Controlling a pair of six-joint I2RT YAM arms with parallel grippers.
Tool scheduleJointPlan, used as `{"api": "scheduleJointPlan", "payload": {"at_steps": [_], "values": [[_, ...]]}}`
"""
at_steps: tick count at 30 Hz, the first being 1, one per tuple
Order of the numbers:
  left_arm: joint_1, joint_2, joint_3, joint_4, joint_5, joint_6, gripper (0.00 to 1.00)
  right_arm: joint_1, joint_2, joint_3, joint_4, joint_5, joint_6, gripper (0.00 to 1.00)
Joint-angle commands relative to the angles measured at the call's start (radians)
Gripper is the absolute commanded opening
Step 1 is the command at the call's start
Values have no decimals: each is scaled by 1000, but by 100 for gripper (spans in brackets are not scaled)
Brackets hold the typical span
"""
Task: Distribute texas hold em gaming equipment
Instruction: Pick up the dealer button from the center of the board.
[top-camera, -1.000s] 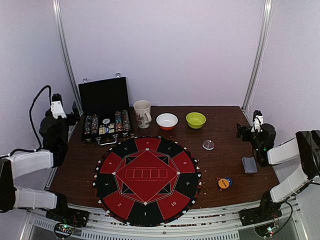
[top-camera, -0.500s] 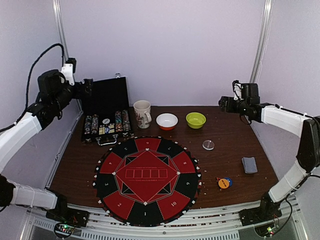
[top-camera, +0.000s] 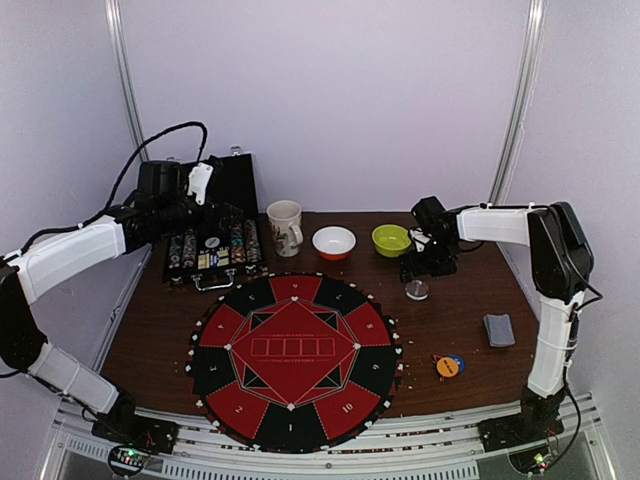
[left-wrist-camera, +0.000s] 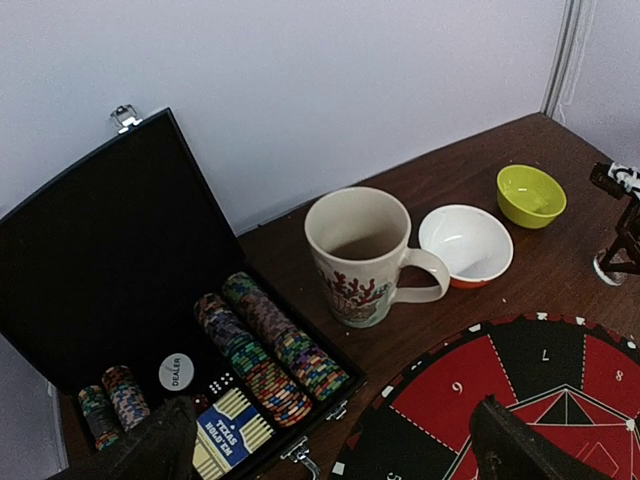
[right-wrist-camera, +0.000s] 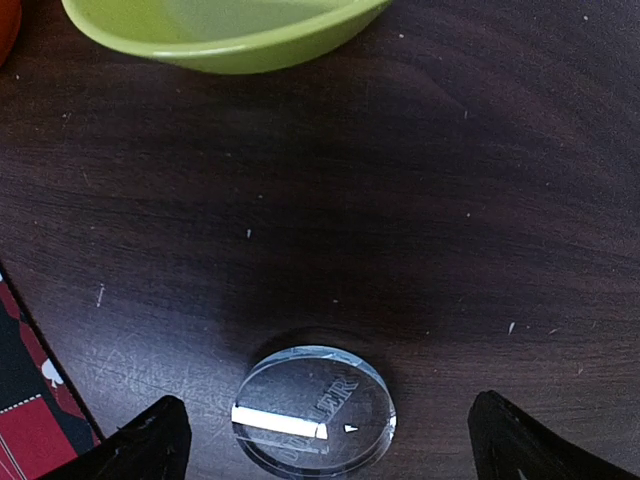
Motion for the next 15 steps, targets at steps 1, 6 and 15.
{"api": "scheduleJointPlan", "payload": {"at_steps": [1, 6, 15], "values": [[-4, 40, -17, 58, 57, -18, 98, 24, 46, 70, -152, 43, -2, 100], [-4, 51, -40, 70, 34, -15, 98, 26, 99, 75, -192, 14, -17, 100], [-5, 38, -56, 70, 36, -3, 98, 27, 129, 77, -195, 10, -23, 63]]}}
